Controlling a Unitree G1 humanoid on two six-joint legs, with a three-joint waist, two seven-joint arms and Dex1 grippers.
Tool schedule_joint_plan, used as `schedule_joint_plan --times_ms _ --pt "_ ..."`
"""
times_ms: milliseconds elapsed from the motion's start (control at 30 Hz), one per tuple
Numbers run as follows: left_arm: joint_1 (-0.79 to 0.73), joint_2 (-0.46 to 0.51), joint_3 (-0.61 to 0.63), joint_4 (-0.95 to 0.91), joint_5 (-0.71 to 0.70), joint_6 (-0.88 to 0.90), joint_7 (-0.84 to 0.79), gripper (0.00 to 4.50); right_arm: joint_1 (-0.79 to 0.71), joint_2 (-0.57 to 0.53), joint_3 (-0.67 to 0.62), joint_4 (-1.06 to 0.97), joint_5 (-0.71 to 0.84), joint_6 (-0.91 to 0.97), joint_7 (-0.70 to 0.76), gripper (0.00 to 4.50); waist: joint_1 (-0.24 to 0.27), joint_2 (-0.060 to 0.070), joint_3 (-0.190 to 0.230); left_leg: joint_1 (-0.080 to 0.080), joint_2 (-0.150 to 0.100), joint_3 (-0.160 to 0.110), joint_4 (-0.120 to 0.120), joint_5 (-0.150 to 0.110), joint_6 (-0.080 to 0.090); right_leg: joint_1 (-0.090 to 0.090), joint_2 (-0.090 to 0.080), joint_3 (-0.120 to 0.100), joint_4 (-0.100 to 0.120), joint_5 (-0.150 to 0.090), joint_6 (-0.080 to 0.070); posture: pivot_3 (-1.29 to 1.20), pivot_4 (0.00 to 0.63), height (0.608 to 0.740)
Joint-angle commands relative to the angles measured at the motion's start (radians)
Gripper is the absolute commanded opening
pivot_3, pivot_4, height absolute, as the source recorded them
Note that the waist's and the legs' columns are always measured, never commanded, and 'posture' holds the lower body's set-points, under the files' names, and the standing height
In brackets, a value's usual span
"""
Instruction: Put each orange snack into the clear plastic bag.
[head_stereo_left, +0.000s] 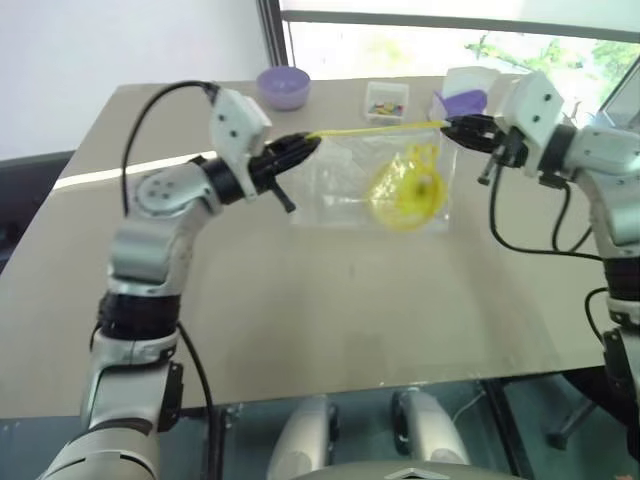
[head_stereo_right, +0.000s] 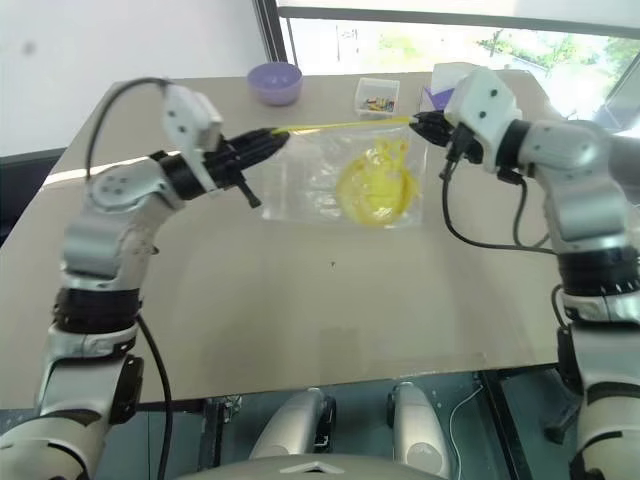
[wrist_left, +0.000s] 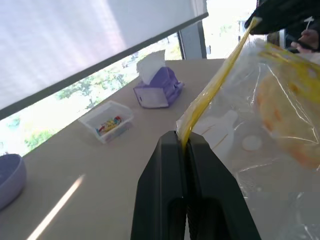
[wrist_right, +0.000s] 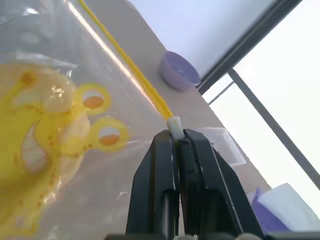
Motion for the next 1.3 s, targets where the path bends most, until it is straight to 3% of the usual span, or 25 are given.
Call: schedule_joint_plan --times_ms 33,200,433,533,700,733,767,800,933,1067,1100,1300 --pt "-0.102 -0.024 0.026 0.151 0.112 -0.16 0.107 0.0 -0.068 -0.009 -0.023 0.158 -0.091 -0.136 -0.1 0.04 0.001 0.0 0.0 -0.005 0.0 0.0 0.001 0.0 0.0 -0.004 0.0 0.0 0.0 0.0 0.0 0.0 0.15 0.74" --pt "-0.064 -0.029 0.002 0.149 0.176 -0.332 0.113 0.0 0.015 -0.027 -0.042 0.065 -0.087 -0.179 -0.09 0.04 -0.005 0.001 0.0 -0.022 0.001 0.0 0.002 0.001 -0.001 -0.023 -0.002 0.002 0.003 0.0 0.0 0.0 0.15 0.74" --pt "0.297 0.015 -0.082 -0.001 0.256 -0.397 0.052 0.0 0.401 -0.015 -0.008 -0.3 -0.019 -0.011 -0.046 0.04 -0.002 0.001 -0.001 -0.025 0.0 0.001 -0.002 0.0 0.0 -0.026 -0.004 0.0 0.0 0.0 0.0 0.0 0.15 0.74" --pt "0.386 0.044 -0.136 -0.006 0.32 -0.462 0.026 0.0 0.517 0.011 0.025 -0.378 -0.025 0.042 -0.055 0.04 0.003 0.001 -0.001 -0.021 0.0 0.0 0.001 -0.001 0.001 -0.021 -0.004 -0.001 0.0 0.0 0.0 0.0 0.15 0.74" --pt "0.422 0.042 -0.113 -0.063 0.269 -0.393 -0.004 0.0 0.57 0.036 0.027 -0.421 -0.029 0.077 -0.072 0.04 0.003 0.002 0.0 -0.008 0.001 0.001 0.008 -0.003 0.006 -0.007 -0.004 0.001 0.004 0.002 0.001 0.0 0.15 0.74" --pt "0.431 0.048 -0.105 -0.078 0.262 -0.378 -0.012 0.0 0.575 0.039 0.028 -0.42 -0.034 0.073 -0.078 0.33 0.001 0.001 0.0 -0.001 0.001 0.001 0.008 -0.003 0.006 0.0 -0.003 0.0 0.004 0.002 0.001 0.0 0.15 0.74" --pt "0.441 0.055 -0.097 -0.096 0.248 -0.363 -0.023 0.49 0.58 0.043 0.027 -0.42 -0.035 0.072 -0.084 0.69 0.0 0.001 0.0 0.004 0.002 0.001 0.008 -0.003 0.006 0.005 -0.003 0.0 0.004 0.001 0.001 0.0 0.15 0.74" --pt "0.457 0.064 -0.085 -0.122 0.225 -0.344 -0.039 0.63 0.589 0.045 0.024 -0.42 -0.031 0.076 -0.087 0.79 -0.001 0.001 0.0 0.006 0.003 0.001 0.008 -0.003 0.006 0.007 -0.002 0.0 0.004 0.001 0.002 0.0 0.15 0.74" --pt "0.531 0.101 -0.021 -0.243 0.128 -0.259 -0.087 2.27 0.635 0.027 0.0 -0.439 -0.016 0.091 -0.078 2.62 -0.001 0.002 0.0 0.009 0.006 0.001 0.007 -0.004 0.006 0.009 0.001 0.0 0.004 0.001 0.001 0.0 0.15 0.74" --pt "0.639 0.145 0.083 -0.377 -0.007 -0.136 -0.124 4.24 0.7 -0.017 -0.069 -0.499 0.029 0.127 -0.061 4.5 0.0 0.002 0.0 0.007 0.006 0.001 0.007 -0.004 0.006 0.008 0.0 0.001 0.002 0.002 0.001 0.0 0.15 0.74" --pt "0.665 0.155 0.116 -0.407 -0.048 -0.103 -0.131 4.44 0.718 -0.028 -0.094 -0.518 0.05 0.141 -0.054 4.5 0.001 0.002 0.0 0.007 0.006 0.001 0.007 -0.004 0.007 0.008 0.0 0.001 0.001 0.002 0.001 0.0 0.15 0.74" --pt "0.807 0.251 0.326 -0.505 -0.213 0.079 -0.17 4.44 0.861 -0.115 -0.285 -0.649 0.248 0.245 0.045 4.5 0.004 0.002 0.0 0.007 0.007 0.0 0.006 -0.005 0.008 0.009 -0.001 -0.001 -0.001 0.001 0.001 0.0 0.15 0.74"
